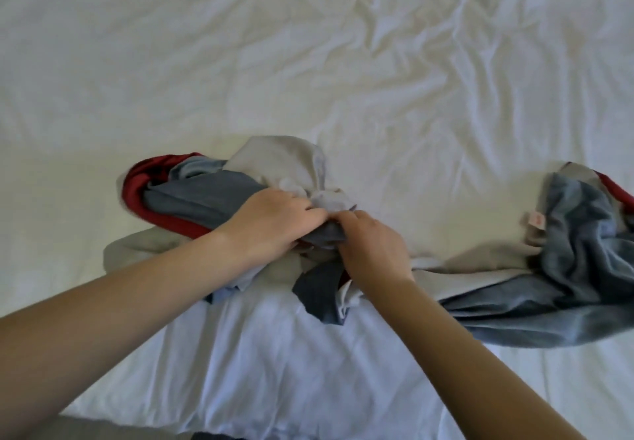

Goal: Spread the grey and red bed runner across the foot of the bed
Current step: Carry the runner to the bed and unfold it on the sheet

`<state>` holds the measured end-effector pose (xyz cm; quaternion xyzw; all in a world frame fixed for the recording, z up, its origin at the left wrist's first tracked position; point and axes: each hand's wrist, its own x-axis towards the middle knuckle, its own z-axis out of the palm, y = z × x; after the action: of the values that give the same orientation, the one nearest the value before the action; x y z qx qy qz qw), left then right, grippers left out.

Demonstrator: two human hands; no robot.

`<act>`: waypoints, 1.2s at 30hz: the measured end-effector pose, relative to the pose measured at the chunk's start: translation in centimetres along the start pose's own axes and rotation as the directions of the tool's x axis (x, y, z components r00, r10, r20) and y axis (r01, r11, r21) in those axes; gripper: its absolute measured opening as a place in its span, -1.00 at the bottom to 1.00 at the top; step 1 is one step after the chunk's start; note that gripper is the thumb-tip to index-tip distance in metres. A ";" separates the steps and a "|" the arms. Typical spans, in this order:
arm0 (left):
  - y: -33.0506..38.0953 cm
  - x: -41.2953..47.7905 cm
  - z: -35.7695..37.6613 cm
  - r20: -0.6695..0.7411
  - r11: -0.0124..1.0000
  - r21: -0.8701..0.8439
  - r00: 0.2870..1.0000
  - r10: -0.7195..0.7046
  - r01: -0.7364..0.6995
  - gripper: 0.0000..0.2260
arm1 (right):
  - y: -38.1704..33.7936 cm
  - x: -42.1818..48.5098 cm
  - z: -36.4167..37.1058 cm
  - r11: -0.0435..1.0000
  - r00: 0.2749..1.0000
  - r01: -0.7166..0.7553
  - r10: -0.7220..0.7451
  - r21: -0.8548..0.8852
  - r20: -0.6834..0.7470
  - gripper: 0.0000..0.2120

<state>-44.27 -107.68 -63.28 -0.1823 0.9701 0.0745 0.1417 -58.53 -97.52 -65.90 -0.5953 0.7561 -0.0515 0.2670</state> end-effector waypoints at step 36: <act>0.9 4.7 1.7 0.134 0.934 0.255 0.966 0.222 -0.250 -0.81 | 4.4 -0.6 -1.2 0.967 0.936 0.198 -0.138 -0.161 0.323 -0.82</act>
<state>-48.40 -108.11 -66.27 -0.0392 0.9774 -0.0326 0.2049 -62.84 -95.98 -66.40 -0.6814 0.6524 0.0927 0.3184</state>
